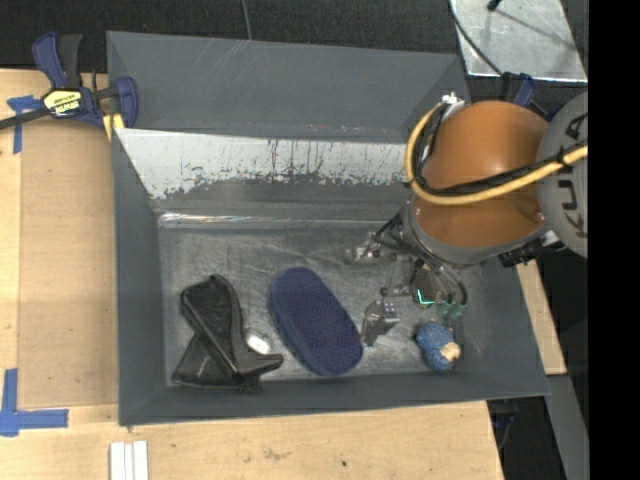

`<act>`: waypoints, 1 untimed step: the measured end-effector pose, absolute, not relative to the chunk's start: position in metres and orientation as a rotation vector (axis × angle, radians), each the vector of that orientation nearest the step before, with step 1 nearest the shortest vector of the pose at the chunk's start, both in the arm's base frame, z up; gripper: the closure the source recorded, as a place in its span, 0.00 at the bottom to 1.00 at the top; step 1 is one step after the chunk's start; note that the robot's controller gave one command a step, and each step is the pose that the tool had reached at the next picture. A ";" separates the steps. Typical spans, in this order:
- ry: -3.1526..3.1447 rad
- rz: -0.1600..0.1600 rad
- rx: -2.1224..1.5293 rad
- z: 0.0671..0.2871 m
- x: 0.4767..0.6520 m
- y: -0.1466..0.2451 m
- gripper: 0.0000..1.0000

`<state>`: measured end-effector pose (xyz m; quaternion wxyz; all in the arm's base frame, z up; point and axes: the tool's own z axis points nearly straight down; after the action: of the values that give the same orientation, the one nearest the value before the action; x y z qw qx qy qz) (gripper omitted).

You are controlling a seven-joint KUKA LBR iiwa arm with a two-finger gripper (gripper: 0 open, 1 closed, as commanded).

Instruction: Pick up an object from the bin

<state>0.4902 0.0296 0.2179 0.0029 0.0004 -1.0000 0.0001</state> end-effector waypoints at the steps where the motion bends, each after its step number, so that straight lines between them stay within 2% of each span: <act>1: -3.138 0.005 0.410 0.077 0.507 0.094 0.00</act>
Offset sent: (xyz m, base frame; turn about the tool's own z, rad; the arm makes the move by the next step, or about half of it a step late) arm 0.0094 0.0667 -0.1479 -0.2644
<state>0.5070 0.0939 0.0766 -0.0116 0.1296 -0.9915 0.0016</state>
